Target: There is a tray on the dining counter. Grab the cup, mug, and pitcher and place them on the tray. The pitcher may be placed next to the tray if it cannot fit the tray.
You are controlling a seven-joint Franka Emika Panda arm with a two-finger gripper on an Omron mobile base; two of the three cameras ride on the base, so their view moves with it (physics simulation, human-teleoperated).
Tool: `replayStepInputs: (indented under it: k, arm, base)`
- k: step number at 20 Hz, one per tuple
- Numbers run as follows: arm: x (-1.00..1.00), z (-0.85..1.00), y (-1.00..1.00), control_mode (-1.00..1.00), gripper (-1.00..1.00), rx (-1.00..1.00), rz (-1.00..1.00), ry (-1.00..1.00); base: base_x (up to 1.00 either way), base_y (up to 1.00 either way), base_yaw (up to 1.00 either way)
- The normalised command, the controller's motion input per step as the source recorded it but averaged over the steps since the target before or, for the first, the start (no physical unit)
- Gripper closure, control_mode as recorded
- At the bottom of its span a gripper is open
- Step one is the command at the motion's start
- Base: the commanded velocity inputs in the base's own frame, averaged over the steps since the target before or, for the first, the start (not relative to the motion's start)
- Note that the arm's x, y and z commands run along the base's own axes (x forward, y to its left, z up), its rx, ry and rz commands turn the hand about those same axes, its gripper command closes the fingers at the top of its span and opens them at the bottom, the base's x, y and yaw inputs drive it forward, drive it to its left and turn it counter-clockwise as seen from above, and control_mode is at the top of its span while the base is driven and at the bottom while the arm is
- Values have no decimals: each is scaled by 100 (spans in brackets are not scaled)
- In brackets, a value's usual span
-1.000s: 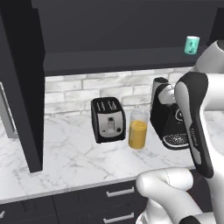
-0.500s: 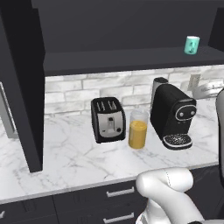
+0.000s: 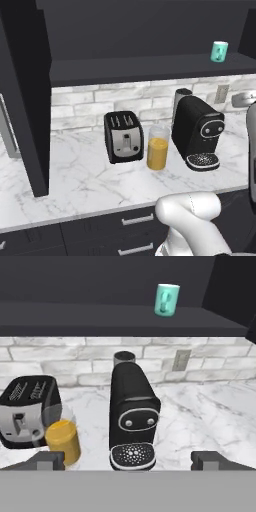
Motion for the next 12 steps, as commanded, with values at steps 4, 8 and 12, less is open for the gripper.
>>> replayStepInputs:
  k: [4, 8, 12]
  arm:
    - [16, 54, -17, -100, -100, 0, -11, -3]
    - [23, 47, -2, -100, -100, 0, 0, -7]
    - [38, 10, -8, -100, -100, 2, 5, -6]
  base:
    - [0, 0, 0]
    - [0, 0, 0]
    - [0, 0, 0]
